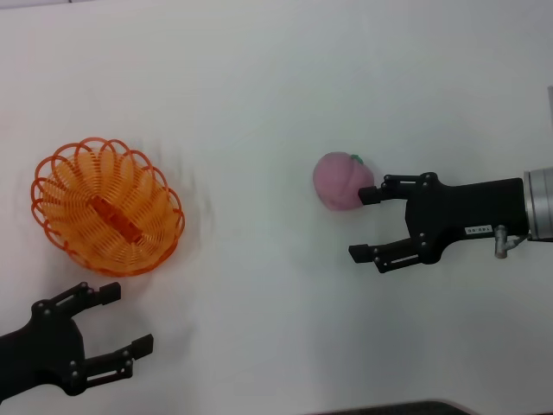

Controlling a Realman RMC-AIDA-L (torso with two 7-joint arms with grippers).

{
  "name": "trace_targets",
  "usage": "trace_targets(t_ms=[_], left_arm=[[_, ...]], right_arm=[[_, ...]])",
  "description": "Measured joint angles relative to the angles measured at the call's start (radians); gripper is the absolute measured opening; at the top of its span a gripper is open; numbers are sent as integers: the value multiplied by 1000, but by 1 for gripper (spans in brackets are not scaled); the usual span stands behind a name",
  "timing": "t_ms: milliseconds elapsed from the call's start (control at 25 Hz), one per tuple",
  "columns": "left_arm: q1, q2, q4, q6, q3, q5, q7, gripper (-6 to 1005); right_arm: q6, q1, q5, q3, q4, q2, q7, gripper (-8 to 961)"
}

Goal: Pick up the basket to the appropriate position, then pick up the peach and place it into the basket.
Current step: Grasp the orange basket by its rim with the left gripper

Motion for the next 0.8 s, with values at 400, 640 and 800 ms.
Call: trace_targets(t_ms=[400, 640, 800], left_arm=[[2, 0, 0, -8, -5, -2, 35, 886], [2, 1, 2, -3, -11, -6, -20, 885], [-6, 11, 39, 3, -13, -3, -203, 884]], right_arm=[[0, 2, 0, -3, 1, 2, 0, 945], [-1, 3, 0, -3, 0, 2, 0, 945], [-1, 3, 0, -4, 1, 1, 1, 945]])
